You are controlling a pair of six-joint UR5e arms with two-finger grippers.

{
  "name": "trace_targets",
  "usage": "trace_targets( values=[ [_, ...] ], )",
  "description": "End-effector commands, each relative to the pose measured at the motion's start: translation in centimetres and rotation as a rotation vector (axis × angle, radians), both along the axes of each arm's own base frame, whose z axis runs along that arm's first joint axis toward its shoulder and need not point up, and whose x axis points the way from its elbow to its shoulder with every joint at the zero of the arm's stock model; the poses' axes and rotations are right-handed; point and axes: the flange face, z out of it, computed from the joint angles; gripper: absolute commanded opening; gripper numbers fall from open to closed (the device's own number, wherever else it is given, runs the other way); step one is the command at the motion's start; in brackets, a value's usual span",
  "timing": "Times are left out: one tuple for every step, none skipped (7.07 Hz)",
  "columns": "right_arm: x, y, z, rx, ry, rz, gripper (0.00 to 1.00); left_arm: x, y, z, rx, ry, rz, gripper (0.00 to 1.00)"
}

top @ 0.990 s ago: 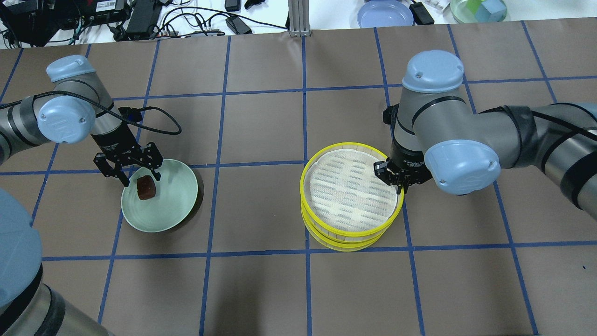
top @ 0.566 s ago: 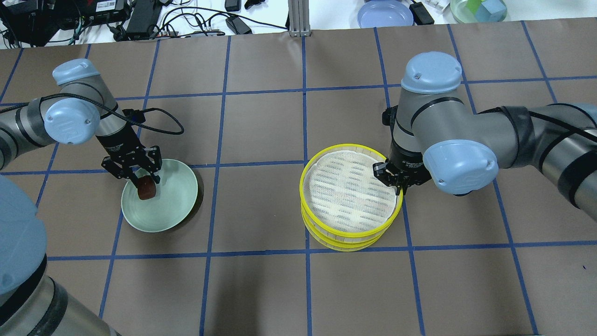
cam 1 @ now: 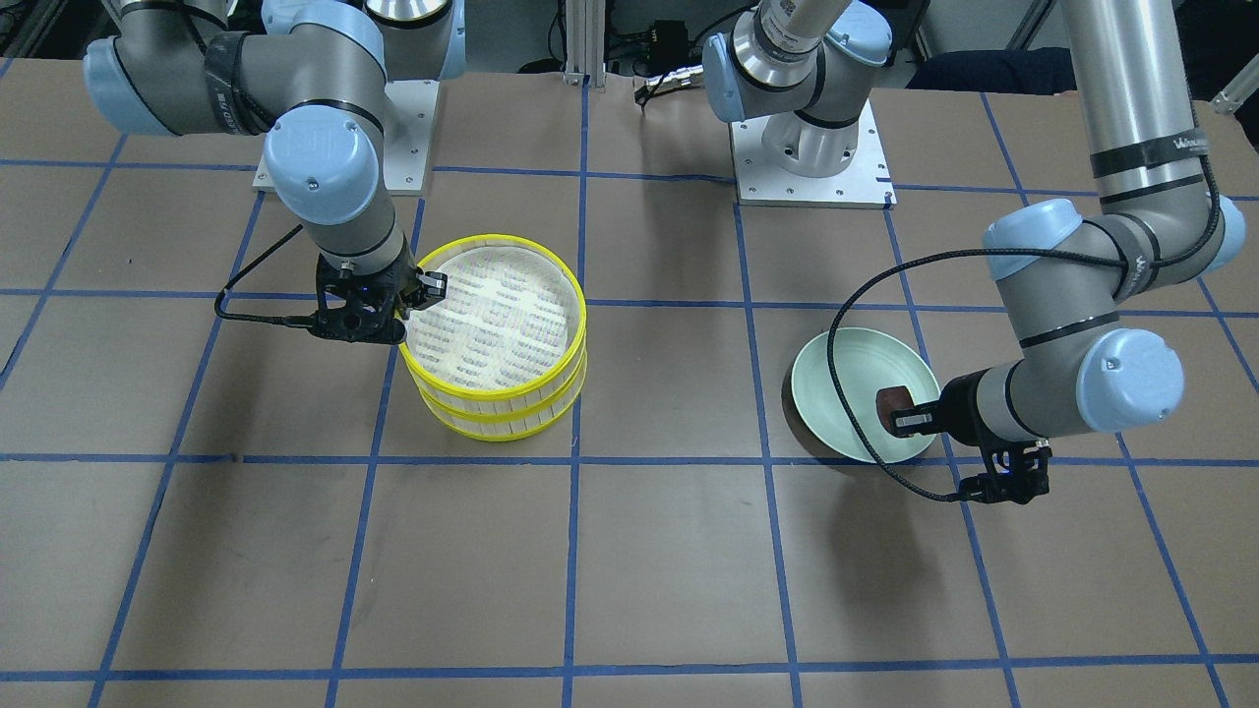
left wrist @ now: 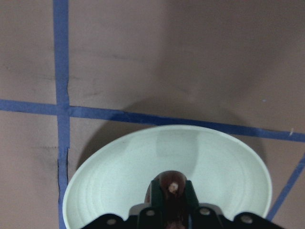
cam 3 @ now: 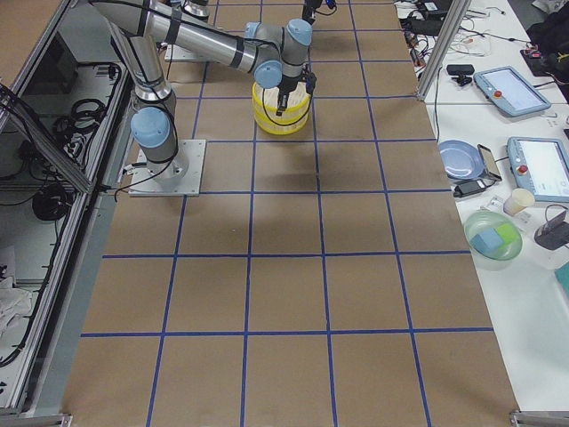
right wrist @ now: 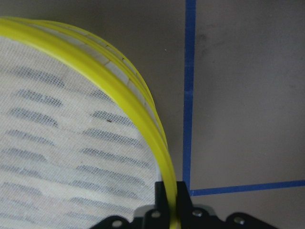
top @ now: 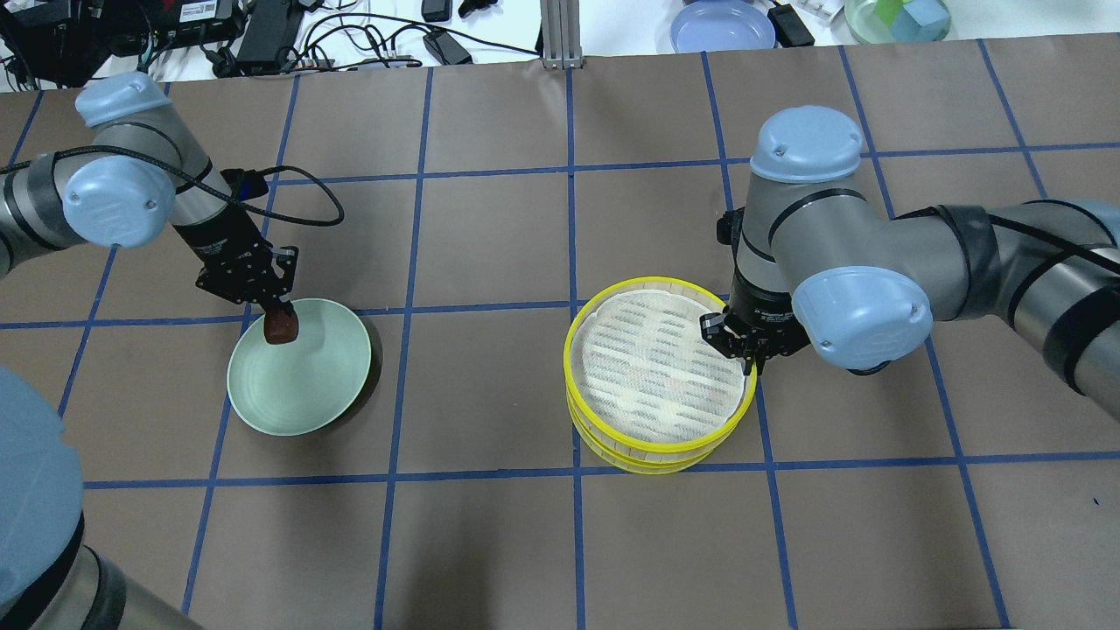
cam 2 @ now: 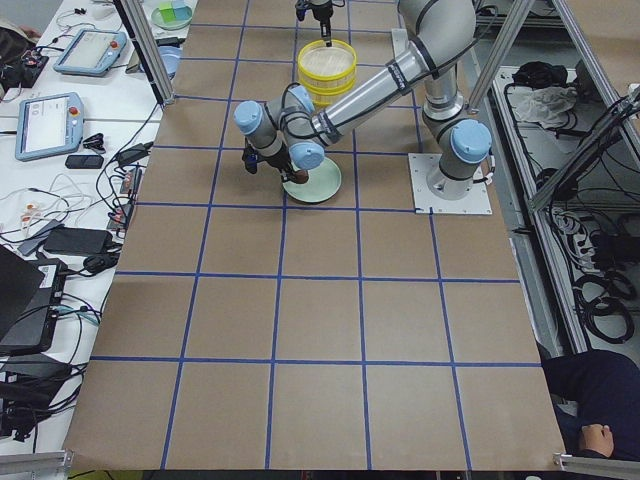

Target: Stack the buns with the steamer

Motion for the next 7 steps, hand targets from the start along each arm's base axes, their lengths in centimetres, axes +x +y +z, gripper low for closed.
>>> trace_targets(
  values=[
    [0.0, -0.2, -0.2, 0.014, 0.003, -0.003, 0.99, -6.3, -0.7, 8.6, -0.102, -0.02, -0.068, 0.0],
    [0.1, -0.4, 0.1, 0.012, 0.001, -0.004, 1.0, -10.0, 0.1, 11.0, -0.137, -0.031, -0.069, 0.0],
    [0.1, -1.9, 2.4, -0.033, -0.003, -0.009, 1.0, -13.6, 1.3, 13.2, -0.179, 0.029, -0.057, 0.0],
    [-0.2, -3.4, 7.5, -0.061, -0.005, -0.017, 1.0, -17.3, 2.4, 14.6, -0.184, 0.088, 0.033, 0.0],
    [0.0, -4.3, 14.6, -0.135, -0.012, -0.044, 1.0, -22.1, 3.9, 15.5, -0.177, 0.134, 0.083, 0.0],
    [0.0, -3.6, 20.6, -0.208, -0.027, -0.068, 1.0, -27.3, 5.7, 15.3, -0.151, 0.159, 0.1, 0.0],
    [-0.1, -2.5, 25.1, -0.257, -0.031, -0.071, 1.0, -32.6, 7.4, 14.5, -0.143, 0.22, 0.111, 0.0]
  ],
)
